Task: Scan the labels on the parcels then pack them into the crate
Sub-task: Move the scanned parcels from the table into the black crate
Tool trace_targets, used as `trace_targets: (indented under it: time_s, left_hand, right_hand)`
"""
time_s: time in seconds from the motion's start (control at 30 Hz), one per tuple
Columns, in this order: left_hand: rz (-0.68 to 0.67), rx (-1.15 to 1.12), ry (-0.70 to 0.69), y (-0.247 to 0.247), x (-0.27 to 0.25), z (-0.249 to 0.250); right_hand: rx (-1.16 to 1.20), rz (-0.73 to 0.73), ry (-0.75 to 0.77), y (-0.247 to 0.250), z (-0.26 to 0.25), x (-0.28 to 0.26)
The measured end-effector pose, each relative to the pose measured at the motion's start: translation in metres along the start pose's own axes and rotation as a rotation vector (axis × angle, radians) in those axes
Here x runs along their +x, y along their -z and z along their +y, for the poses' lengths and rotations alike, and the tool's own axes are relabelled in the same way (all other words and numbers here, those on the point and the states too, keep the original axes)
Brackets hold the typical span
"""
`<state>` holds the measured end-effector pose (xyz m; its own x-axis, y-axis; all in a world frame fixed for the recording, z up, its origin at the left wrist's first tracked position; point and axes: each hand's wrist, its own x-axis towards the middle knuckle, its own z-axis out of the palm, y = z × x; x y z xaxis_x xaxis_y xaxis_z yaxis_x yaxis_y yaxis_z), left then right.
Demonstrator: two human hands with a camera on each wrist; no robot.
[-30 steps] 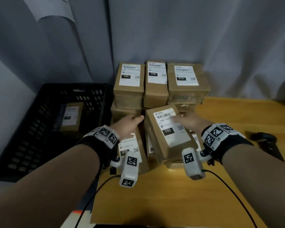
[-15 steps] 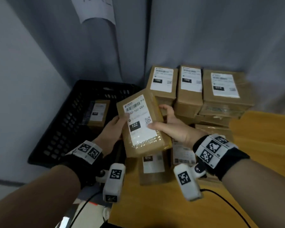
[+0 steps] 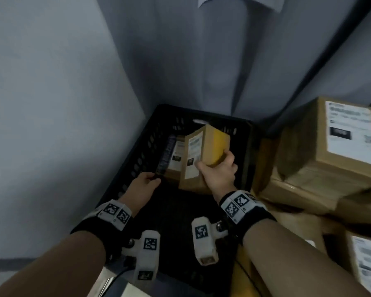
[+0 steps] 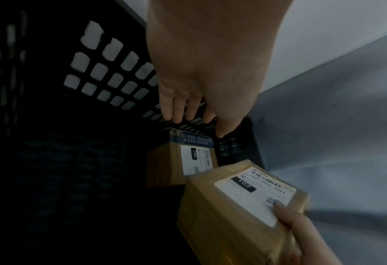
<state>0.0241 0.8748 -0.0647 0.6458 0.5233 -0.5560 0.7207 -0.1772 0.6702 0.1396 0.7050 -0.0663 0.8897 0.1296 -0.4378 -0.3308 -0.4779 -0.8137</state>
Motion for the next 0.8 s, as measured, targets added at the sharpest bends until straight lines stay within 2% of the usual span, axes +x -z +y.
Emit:
trace_targets:
  time_s: [0.1, 0.17, 0.27, 0.43, 0.53, 0.67, 0.73, 0.8]
  left_hand:
    - [-0.025, 0.309, -0.052, 0.003, 0.054, -0.015]
    - [-0.040, 0.532, -0.135, -0.004, 0.082, -0.019]
    - [-0.078, 0.764, -0.257, -0.020, 0.118, -0.017]
    - [-0.172, 1.027, -0.341, -0.047, 0.152, -0.019]
    - [-0.146, 1.062, -0.369, -0.052, 0.160, -0.025]
    - [-0.056, 1.009, -0.404, -0.047, 0.160, -0.035]
    - [-0.037, 0.982, -0.393, -0.042, 0.161, -0.041]
    - [-0.036, 0.967, -0.388, -0.039, 0.162, -0.045]
  right_hand:
    - [-0.289, 0.144, 0.030, -0.035, 0.005, 0.038]
    - [-0.334, 0.193, 0.005, -0.050, 0.014, 0.058]
    - [-0.228, 0.223, -0.070, -0.065, 0.032, 0.084]
    - [-0.076, 0.190, -0.153, -0.070, 0.056, 0.113]
    - [-0.035, 0.218, -0.141, -0.072, 0.060, 0.120]
    - [0.025, 0.346, -0.095, -0.073, 0.059, 0.118]
    - [0.087, 0.363, -0.068, -0.071, 0.059, 0.113]
    - [0.179, 0.367, -0.107, -0.067, 0.056, 0.112]
